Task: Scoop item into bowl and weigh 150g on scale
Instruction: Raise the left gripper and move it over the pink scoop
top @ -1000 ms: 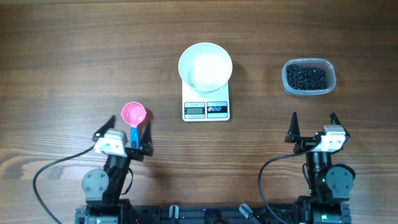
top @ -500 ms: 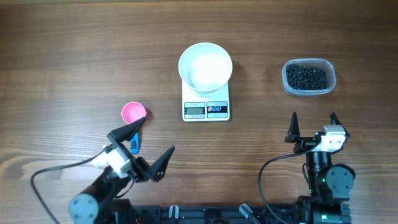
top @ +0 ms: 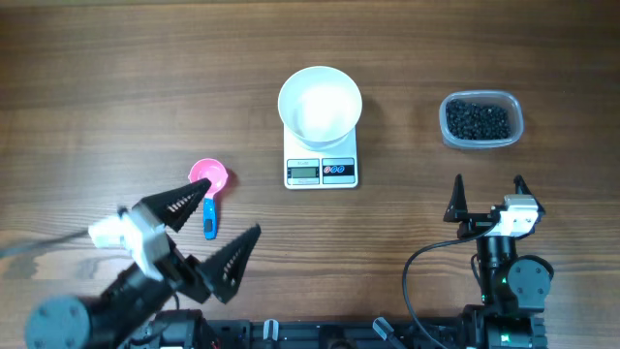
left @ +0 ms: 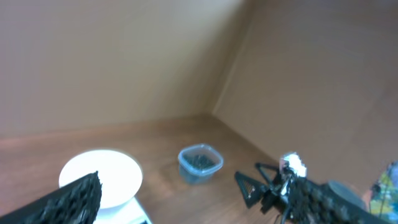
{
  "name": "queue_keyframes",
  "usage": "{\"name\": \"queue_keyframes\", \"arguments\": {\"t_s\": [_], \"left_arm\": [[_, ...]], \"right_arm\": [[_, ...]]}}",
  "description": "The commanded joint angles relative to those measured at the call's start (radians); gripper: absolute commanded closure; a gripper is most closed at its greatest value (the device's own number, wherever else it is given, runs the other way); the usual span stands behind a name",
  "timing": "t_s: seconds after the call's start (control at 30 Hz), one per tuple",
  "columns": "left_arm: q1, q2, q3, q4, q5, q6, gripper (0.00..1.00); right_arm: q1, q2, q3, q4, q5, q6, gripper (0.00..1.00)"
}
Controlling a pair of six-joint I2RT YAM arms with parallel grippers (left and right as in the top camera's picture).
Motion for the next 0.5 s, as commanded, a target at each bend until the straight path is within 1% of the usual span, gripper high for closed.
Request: {"name": "queue_keyframes", "arguments": {"t_s": [0.0,0.1,0.2,0.37,0.47], "left_arm": [[0.003,0.140,0.159,-0.127,-0.039,0.063,0.00],[0.003,0.201,0.188,-0.114,0.030,0.052,0.00],[0.003,0.212,0.188,-0.118,0.101,0.053,0.00],[0.003,0.224,0.189,-0.140,0.091,0.053,0.00],[0.003,0.249,0.213,-0.199,0.032,0.053,0.00]], "right_arm": [[0.005,0.000,-0.003,0.002,-0.013,0.015,0.00],[0.005,0.000,-0.003,0.002,-0.013,0.015,0.00],[0.005,0.000,-0.003,0.002,-0.013,0.015,0.00],[0.005,0.000,-0.003,0.002,-0.013,0.015,0.00],[0.005,0.000,-0.003,0.002,-0.013,0.015,0.00]]}}
